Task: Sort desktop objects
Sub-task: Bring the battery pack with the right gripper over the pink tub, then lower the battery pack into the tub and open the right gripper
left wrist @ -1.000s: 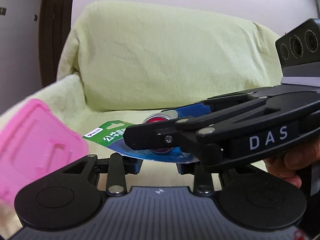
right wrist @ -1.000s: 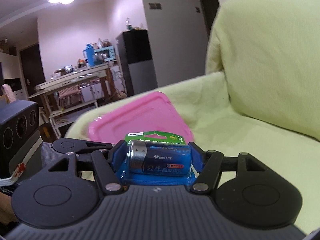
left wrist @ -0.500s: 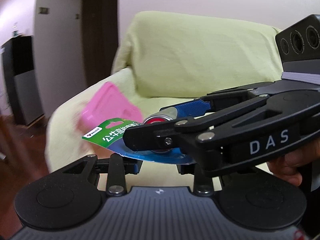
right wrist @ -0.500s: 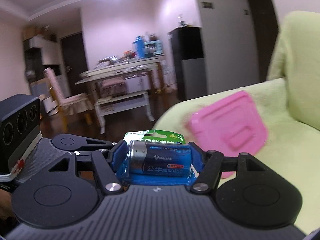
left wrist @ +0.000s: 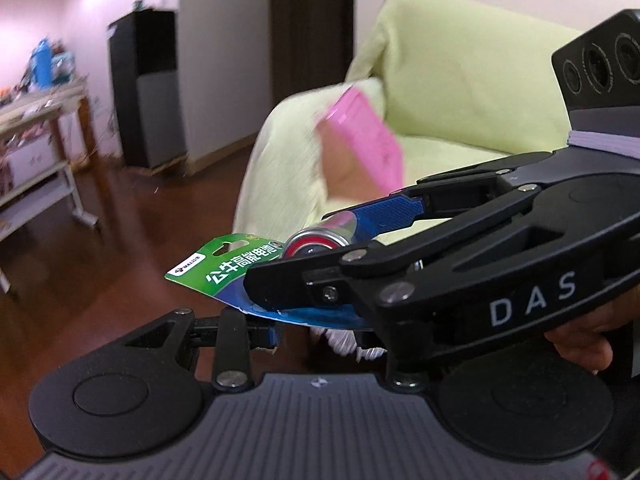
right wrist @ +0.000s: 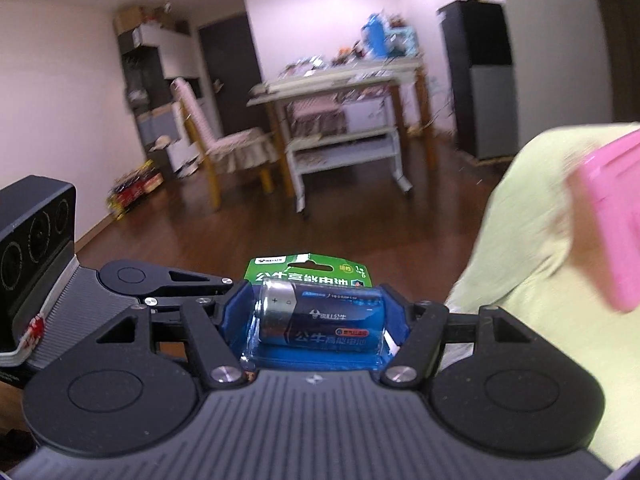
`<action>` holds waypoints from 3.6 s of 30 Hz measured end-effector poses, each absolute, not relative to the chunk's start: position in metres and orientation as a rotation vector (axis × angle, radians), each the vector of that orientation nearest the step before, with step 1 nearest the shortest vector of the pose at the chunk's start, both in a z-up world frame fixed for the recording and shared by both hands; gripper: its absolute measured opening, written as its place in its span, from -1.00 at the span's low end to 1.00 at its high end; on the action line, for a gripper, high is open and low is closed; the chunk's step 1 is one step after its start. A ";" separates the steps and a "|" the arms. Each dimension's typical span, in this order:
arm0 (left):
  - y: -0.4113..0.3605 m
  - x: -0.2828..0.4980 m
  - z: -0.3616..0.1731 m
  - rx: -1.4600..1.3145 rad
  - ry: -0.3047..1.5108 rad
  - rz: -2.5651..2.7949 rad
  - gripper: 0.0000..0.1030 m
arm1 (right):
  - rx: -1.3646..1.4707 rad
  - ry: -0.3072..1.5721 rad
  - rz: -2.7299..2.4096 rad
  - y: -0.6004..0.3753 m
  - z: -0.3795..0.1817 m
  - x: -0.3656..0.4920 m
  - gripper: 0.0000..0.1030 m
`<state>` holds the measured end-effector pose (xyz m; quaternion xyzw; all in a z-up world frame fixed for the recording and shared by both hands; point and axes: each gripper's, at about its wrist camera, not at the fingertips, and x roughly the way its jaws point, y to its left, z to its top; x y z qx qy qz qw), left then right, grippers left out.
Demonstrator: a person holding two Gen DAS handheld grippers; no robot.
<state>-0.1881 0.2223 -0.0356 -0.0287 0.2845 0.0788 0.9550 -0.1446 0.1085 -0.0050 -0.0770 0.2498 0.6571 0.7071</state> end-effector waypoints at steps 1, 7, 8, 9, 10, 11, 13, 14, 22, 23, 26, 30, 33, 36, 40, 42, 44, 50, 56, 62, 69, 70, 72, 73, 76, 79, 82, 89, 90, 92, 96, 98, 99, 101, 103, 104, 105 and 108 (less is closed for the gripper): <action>0.226 -0.194 -0.042 -0.073 0.588 0.168 -0.27 | -0.184 0.572 1.471 0.114 -0.011 -0.150 0.25; 0.246 -0.237 -0.076 -0.162 0.645 0.216 -0.27 | -0.268 0.661 1.529 0.131 -0.047 -0.182 0.25; 0.248 -0.241 -0.083 -0.179 0.653 0.223 -0.27 | -0.286 0.671 1.537 0.132 -0.052 -0.185 0.25; 0.250 -0.245 -0.089 -0.194 0.661 0.228 -0.27 | -0.305 0.681 1.546 0.134 -0.056 -0.189 0.25; 0.251 -0.250 -0.095 -0.205 0.669 0.230 -0.27 | -0.324 0.691 1.554 0.135 -0.061 -0.193 0.25; 0.251 -0.256 -0.101 -0.217 0.676 0.232 -0.27 | -0.343 0.702 1.562 0.136 -0.066 -0.197 0.25; 0.252 -0.263 -0.111 -0.239 0.686 0.235 -0.27 | -0.382 0.714 1.576 0.138 -0.074 -0.203 0.25; 0.253 -0.265 -0.116 -0.251 0.689 0.236 -0.27 | -0.398 0.718 1.581 0.140 -0.077 -0.205 0.25; 0.256 -0.271 -0.138 -0.296 0.712 0.219 -0.27 | -0.471 0.774 1.561 0.147 -0.095 -0.208 0.25; 0.257 -0.270 -0.141 -0.299 0.715 0.216 -0.27 | -0.480 0.780 1.556 0.153 -0.097 -0.206 0.25; 0.258 -0.268 -0.148 -0.301 0.727 0.207 -0.27 | -0.501 0.805 1.540 0.160 -0.103 -0.204 0.25; 0.258 -0.265 -0.158 -0.313 0.740 0.195 -0.27 | -0.526 0.841 1.517 0.165 -0.111 -0.201 0.25; 0.258 -0.261 -0.165 -0.316 0.759 0.183 -0.27 | -0.541 0.890 1.497 0.168 -0.117 -0.198 0.25; 0.257 -0.258 -0.173 -0.309 0.778 0.177 -0.27 | -0.560 0.913 1.481 0.173 -0.122 -0.198 0.25; 0.259 -0.257 -0.179 -0.316 0.792 0.176 -0.27 | -0.576 0.929 1.468 0.182 -0.127 -0.199 0.25; 0.260 -0.256 -0.181 -0.304 0.807 0.176 -0.27 | -0.578 0.939 1.463 0.187 -0.130 -0.199 0.25; 0.261 -0.256 -0.183 -0.302 0.816 0.179 -0.27 | -0.580 0.944 1.459 0.192 -0.133 -0.199 0.25; 0.266 -0.252 -0.188 -0.304 0.848 0.185 -0.27 | -0.594 0.947 1.444 0.201 -0.139 -0.201 0.25; 0.267 -0.246 -0.192 -0.292 0.884 0.186 -0.27 | -0.606 0.954 1.428 0.205 -0.144 -0.200 0.25; 0.266 -0.243 -0.194 -0.278 0.913 0.188 -0.27 | -0.614 0.961 1.421 0.207 -0.146 -0.200 0.25; 0.265 -0.238 -0.196 -0.257 0.941 0.191 -0.27 | -0.629 0.956 1.415 0.206 -0.147 -0.200 0.25; 0.264 -0.237 -0.196 -0.256 0.944 0.191 -0.27 | -0.630 0.954 1.413 0.206 -0.147 -0.200 0.25; 0.264 -0.236 -0.196 -0.253 0.949 0.191 -0.27 | -0.633 0.953 1.407 0.206 -0.148 -0.199 0.25; 0.263 -0.236 -0.196 -0.252 0.949 0.190 -0.27 | -0.634 0.953 1.402 0.205 -0.148 -0.199 0.25; 0.265 -0.237 -0.195 -0.252 0.946 0.184 -0.27 | -0.638 0.954 1.386 0.205 -0.149 -0.197 0.25; 0.267 -0.238 -0.194 -0.256 0.941 0.181 -0.27 | -0.643 0.962 1.366 0.206 -0.151 -0.194 0.25; 0.268 -0.238 -0.194 -0.256 0.942 0.179 -0.27 | -0.639 0.965 1.359 0.206 -0.152 -0.193 0.25; 0.269 -0.250 -0.197 -0.248 0.956 0.172 -0.27 | -0.648 0.966 1.359 0.210 -0.156 -0.194 0.25; 0.269 -0.250 -0.197 -0.247 0.958 0.173 -0.27 | -0.649 0.966 1.359 0.210 -0.157 -0.195 0.25; 0.267 -0.251 -0.199 -0.248 0.959 0.174 -0.27 | -0.655 0.968 1.357 0.212 -0.158 -0.195 0.25; 0.265 -0.252 -0.200 -0.243 0.968 0.174 -0.27 | -0.660 0.975 1.353 0.213 -0.161 -0.195 0.25; 0.263 -0.252 -0.201 -0.243 0.970 0.175 -0.27 | -0.661 0.980 1.351 0.213 -0.163 -0.195 0.25; 0.263 -0.253 -0.201 -0.241 0.971 0.176 -0.27 | -0.660 0.982 1.350 0.214 -0.163 -0.195 0.25; 0.262 -0.253 -0.201 -0.239 0.973 0.177 -0.27 | -0.659 0.987 1.347 0.214 -0.164 -0.196 0.25; 0.261 -0.253 -0.202 -0.237 0.975 0.179 -0.27 | -0.656 0.994 1.346 0.215 -0.164 -0.196 0.25; 0.260 -0.253 -0.202 -0.236 0.976 0.180 -0.27 | -0.653 0.998 1.346 0.215 -0.165 -0.195 0.25; 0.259 -0.253 -0.202 -0.235 0.977 0.181 -0.27 | -0.651 1.002 1.346 0.215 -0.165 -0.195 0.25; 0.259 -0.254 -0.202 -0.233 0.979 0.183 -0.27 | -0.648 1.008 1.344 0.216 -0.166 -0.195 0.25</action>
